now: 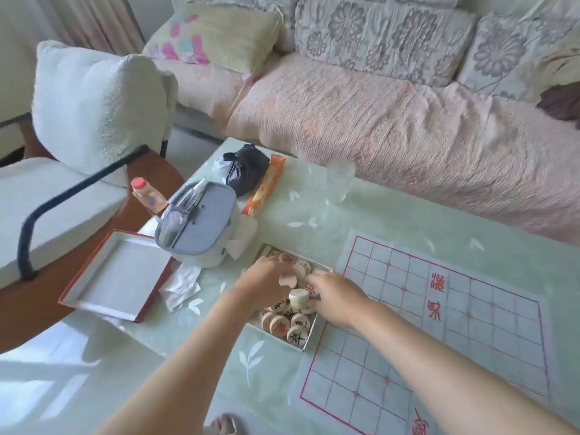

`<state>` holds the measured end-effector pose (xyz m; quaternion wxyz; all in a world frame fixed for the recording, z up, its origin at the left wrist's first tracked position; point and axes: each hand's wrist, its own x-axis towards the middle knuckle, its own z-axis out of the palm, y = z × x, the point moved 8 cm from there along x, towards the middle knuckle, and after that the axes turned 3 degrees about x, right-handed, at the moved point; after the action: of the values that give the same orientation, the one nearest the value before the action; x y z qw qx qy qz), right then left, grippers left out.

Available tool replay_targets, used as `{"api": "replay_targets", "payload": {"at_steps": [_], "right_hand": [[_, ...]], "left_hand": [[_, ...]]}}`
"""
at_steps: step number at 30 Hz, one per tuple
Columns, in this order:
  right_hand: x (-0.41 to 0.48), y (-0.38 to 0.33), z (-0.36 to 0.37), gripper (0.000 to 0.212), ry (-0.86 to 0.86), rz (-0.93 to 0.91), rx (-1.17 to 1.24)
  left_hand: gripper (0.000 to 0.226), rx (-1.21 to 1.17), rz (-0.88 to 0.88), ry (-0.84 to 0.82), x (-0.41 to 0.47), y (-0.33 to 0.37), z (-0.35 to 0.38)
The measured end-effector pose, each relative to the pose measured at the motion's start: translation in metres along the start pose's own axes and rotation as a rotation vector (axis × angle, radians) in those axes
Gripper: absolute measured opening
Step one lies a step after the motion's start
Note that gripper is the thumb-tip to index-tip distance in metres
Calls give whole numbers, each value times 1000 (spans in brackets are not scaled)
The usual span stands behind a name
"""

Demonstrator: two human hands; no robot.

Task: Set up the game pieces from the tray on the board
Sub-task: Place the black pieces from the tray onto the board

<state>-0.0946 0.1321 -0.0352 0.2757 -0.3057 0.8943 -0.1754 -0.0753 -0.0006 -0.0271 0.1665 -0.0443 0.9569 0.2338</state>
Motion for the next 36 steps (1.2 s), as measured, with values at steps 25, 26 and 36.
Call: {"api": "replay_targets", "payload": {"at_steps": [25,26,36], "right_hand": [[3,37,49,22,516,-113,751],[-2,34,50,23,529,-97,781],[-10,-7,54,36,500,-42,585]], "left_hand": [[37,-448,336,413,-22,-29,52],[37,-468,326,422,-28,-30,51],[25,-775,74,419,-62,-60,40]]}}
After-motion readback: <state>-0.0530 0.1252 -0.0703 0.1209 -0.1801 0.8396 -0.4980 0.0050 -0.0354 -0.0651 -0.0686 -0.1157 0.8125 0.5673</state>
